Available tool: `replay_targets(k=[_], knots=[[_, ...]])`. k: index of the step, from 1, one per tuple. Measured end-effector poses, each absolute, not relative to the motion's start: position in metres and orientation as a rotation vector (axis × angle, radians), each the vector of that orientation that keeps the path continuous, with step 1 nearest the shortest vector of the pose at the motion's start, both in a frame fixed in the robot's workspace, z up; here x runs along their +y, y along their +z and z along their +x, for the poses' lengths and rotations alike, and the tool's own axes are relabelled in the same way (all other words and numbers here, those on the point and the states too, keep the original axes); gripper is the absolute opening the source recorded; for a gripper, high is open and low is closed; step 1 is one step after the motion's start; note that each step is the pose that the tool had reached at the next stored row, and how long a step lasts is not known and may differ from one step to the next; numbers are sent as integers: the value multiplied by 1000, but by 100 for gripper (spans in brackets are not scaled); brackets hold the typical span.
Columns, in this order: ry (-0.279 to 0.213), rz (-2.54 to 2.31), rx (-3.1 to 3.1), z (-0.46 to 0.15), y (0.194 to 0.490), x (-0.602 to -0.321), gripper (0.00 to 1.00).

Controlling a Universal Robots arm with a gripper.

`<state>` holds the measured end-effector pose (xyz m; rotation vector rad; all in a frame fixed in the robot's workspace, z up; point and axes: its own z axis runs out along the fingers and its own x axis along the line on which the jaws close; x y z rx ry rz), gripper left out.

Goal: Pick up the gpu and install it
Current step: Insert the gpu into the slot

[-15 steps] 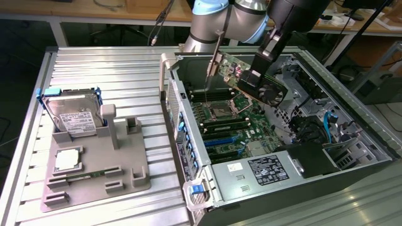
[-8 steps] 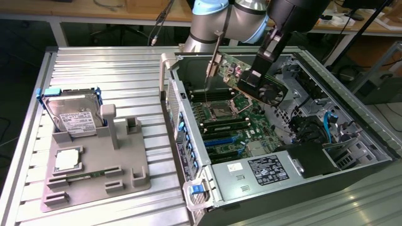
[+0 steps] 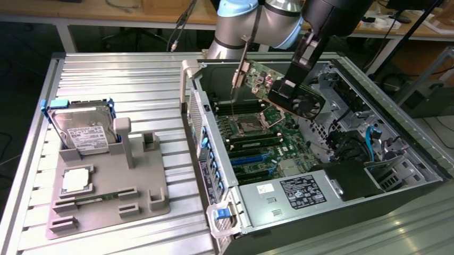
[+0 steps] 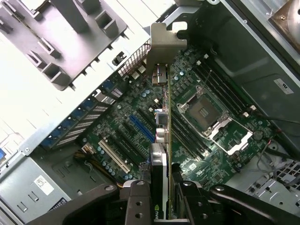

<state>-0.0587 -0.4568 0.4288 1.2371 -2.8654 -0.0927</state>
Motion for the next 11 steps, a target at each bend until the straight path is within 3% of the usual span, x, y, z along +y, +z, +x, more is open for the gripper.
replay_targets(k=[11], knots=[[-92, 1314, -2829, -59, 429, -457, 27]])
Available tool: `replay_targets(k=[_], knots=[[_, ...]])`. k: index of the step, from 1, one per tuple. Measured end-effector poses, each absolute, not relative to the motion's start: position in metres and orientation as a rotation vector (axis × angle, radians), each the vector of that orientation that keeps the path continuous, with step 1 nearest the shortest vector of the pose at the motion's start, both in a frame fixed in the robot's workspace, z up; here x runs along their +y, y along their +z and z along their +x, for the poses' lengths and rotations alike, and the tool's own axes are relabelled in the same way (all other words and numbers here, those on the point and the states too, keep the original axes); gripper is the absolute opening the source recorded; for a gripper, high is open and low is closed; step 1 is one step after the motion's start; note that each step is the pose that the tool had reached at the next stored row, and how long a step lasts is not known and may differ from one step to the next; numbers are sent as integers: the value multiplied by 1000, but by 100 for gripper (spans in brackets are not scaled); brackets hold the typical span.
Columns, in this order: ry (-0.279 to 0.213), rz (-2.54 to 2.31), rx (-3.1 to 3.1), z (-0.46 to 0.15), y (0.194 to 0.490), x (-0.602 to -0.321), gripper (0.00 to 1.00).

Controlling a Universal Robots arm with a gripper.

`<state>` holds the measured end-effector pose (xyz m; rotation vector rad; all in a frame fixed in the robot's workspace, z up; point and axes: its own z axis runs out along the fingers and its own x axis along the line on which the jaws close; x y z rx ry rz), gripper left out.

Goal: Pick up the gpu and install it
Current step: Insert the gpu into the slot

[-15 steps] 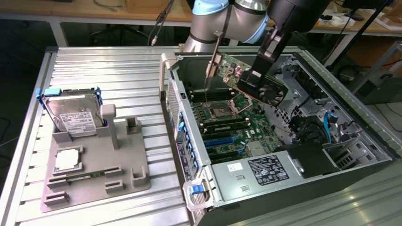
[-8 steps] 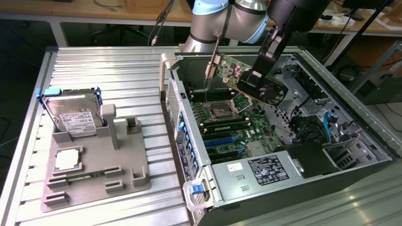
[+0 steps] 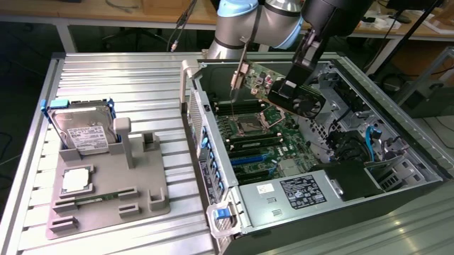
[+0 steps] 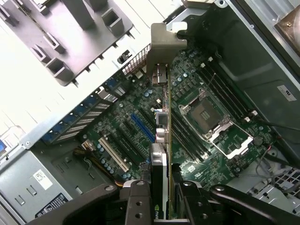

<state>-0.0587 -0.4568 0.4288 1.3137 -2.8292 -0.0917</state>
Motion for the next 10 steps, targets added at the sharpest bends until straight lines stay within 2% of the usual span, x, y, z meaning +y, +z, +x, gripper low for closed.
replay_targets(k=[10], knots=[[-91, 1386, -2793, -59, 429, -457, 27]])
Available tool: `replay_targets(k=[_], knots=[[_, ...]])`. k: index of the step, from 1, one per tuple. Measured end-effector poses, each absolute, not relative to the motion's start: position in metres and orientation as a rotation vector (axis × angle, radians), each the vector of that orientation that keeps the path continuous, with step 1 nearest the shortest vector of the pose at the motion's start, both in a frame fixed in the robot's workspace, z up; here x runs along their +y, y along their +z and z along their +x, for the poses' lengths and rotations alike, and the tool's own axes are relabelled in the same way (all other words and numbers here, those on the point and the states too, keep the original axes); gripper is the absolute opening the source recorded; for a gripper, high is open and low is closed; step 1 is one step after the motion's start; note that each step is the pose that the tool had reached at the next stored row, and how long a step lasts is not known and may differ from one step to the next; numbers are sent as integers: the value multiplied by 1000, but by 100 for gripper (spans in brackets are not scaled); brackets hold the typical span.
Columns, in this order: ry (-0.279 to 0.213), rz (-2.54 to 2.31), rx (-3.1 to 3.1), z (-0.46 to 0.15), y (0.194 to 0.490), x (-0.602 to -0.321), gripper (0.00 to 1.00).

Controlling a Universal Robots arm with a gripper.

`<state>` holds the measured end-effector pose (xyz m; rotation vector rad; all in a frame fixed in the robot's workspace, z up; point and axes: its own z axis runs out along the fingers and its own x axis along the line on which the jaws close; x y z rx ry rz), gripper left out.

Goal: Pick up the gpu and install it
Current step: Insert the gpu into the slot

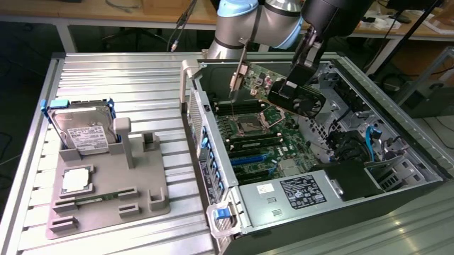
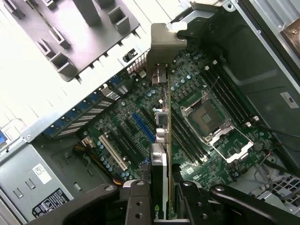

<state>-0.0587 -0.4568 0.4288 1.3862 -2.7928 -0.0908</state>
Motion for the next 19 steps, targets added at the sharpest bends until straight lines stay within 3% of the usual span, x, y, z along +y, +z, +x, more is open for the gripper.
replay_targets(k=[19], knots=[[-89, 1501, -2730, -59, 429, -457, 27]])
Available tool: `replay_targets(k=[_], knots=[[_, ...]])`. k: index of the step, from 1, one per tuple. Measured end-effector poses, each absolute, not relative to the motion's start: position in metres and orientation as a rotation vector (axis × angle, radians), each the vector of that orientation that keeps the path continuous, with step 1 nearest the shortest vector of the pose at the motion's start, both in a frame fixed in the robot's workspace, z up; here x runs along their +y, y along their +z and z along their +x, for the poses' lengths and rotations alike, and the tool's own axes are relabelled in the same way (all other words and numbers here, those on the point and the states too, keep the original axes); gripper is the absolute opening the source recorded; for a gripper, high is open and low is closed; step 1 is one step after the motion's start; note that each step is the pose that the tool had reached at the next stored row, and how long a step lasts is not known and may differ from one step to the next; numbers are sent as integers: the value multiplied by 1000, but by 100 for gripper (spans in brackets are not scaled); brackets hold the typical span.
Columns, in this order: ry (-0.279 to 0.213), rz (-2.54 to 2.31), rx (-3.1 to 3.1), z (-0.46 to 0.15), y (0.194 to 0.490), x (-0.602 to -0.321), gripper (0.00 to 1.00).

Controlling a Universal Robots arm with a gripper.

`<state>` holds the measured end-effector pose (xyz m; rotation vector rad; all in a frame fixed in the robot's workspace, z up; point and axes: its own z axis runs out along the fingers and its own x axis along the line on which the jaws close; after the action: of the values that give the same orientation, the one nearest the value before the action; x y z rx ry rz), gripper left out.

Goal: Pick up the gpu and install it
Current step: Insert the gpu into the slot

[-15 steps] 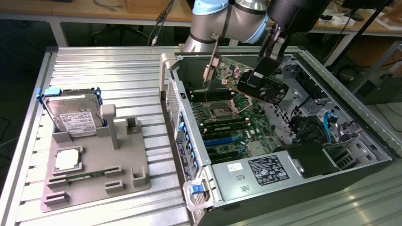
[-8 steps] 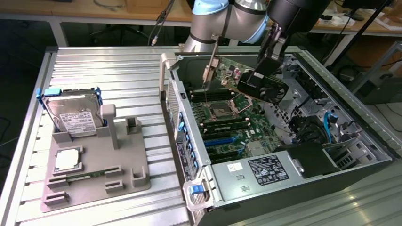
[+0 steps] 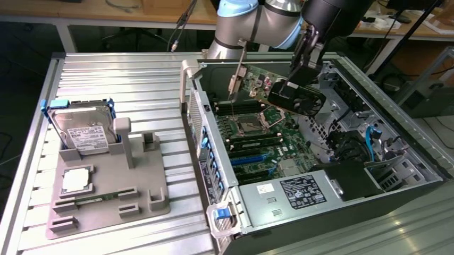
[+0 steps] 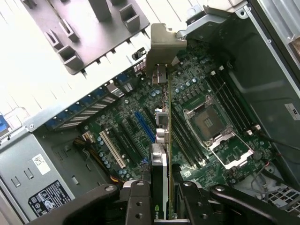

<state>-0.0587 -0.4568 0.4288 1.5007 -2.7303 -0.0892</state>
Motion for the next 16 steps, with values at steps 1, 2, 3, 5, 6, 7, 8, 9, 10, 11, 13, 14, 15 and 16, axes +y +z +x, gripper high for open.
replay_targets(k=[1, 2, 3, 5, 6, 7, 8, 9, 10, 11, 13, 14, 15, 16], knots=[[-89, 1505, -2728, -59, 429, -457, 27], [-89, 1511, -2724, -59, 429, -457, 27], [-89, 1516, -2722, -59, 429, -457, 27], [-89, 1531, -2712, -59, 429, -457, 27], [-89, 1541, -2707, -59, 429, -457, 27], [-89, 1546, -2704, -59, 429, -457, 27], [-88, 1551, -2701, -59, 429, -457, 27], [-88, 1556, -2698, -59, 429, -457, 27], [-88, 1560, -2695, -59, 429, -457, 27], [-88, 1566, -2692, -59, 429, -457, 27], [-88, 1577, -2685, -59, 429, -457, 27], [-88, 1583, -2681, -59, 429, -457, 27], [-88, 1587, -2679, -59, 429, -457, 27], [-88, 1592, -2676, -59, 429, -457, 27]])
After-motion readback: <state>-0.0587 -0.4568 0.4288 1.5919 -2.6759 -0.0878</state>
